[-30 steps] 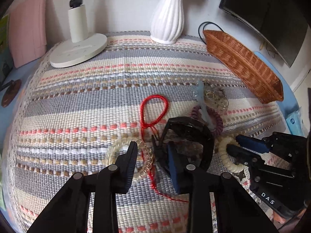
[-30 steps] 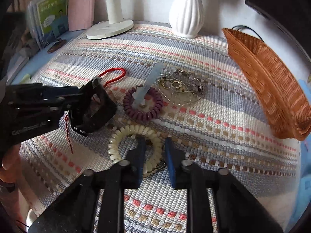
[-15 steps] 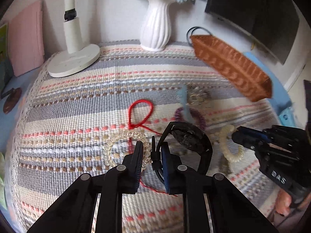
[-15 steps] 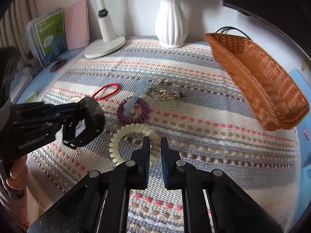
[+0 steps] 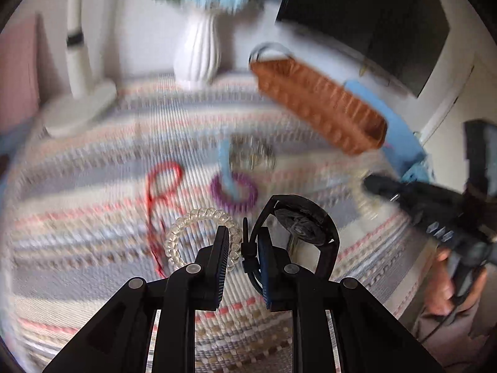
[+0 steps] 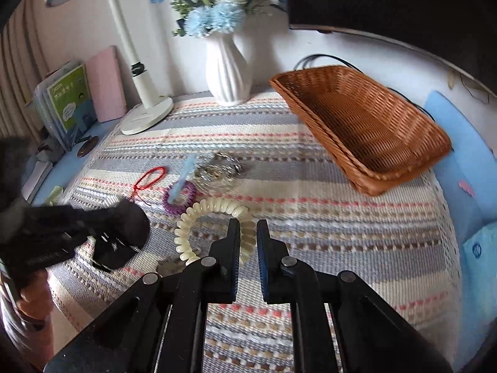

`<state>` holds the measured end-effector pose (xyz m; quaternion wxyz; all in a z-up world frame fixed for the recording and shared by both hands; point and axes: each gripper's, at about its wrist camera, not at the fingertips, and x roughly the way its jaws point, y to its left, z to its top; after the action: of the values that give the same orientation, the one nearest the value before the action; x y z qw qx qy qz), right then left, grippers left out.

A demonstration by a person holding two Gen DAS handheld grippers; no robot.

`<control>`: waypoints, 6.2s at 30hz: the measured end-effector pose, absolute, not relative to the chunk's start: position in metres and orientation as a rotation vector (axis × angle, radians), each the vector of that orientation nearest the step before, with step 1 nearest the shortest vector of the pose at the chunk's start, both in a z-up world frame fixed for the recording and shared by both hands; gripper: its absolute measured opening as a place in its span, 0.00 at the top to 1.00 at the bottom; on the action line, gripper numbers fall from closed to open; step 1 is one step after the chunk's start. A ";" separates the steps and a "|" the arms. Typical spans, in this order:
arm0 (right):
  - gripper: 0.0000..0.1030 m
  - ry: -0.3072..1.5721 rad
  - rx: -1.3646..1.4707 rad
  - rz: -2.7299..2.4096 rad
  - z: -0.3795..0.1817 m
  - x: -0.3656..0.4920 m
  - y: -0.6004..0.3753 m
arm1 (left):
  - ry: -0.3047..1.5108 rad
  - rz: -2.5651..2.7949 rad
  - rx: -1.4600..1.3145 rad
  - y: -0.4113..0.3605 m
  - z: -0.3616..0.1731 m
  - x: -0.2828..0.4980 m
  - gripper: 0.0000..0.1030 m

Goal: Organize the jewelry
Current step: 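Carry the watch in the left gripper over the basket while the right gripper carries the hair tie there, then open the left gripper to drop the watch while the right gripper drops the hair tie into the basket, then grasp the clear bead bracelet with the left gripper while the right gripper grasps the silver key, then carry the bead bracelet in the left gripper over the basket while the right gripper carries the key there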

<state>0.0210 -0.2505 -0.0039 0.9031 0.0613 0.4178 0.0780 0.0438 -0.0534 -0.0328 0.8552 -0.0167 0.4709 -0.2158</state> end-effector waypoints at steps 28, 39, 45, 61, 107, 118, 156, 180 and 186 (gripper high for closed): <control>0.87 0.884 0.202 0.155 -0.016 0.012 -0.265 | 1.073 -0.417 -0.149 -0.051 -0.059 0.028 0.75; 0.87 0.837 0.238 0.138 -0.003 0.003 -0.289 | 0.984 -0.501 -0.085 -0.081 -0.026 0.001 0.89; 0.87 0.756 0.267 0.068 0.028 0.006 -0.329 | 0.872 -0.558 -0.020 -0.112 0.035 0.019 0.89; 0.87 0.875 0.325 -0.230 0.001 0.155 -0.449 | 0.925 -0.694 0.084 -0.267 0.031 0.210 0.89; 0.73 0.804 0.108 0.165 0.048 0.007 -0.247 | 0.656 -0.442 0.002 -0.041 0.086 0.022 0.70; 0.67 0.929 0.118 0.266 -0.025 -0.003 -0.194 | 0.854 -0.448 -0.052 0.009 -0.010 0.015 0.70; 0.75 0.959 -0.065 0.183 -0.058 0.006 -0.160 | 0.992 -0.622 0.324 -0.077 -0.049 0.021 0.92; 0.75 0.665 0.159 -0.017 0.075 -0.012 -0.329 | 0.703 -0.749 0.284 -0.172 0.083 0.029 0.91; 0.75 0.679 0.311 -0.007 0.074 0.046 -0.401 | 0.756 -0.716 0.222 -0.217 0.083 0.108 0.91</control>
<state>0.0460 -0.4006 0.0745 0.9310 0.1518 0.3318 -0.0035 0.1078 -0.2170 0.0827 0.8617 0.1061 0.3603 -0.3412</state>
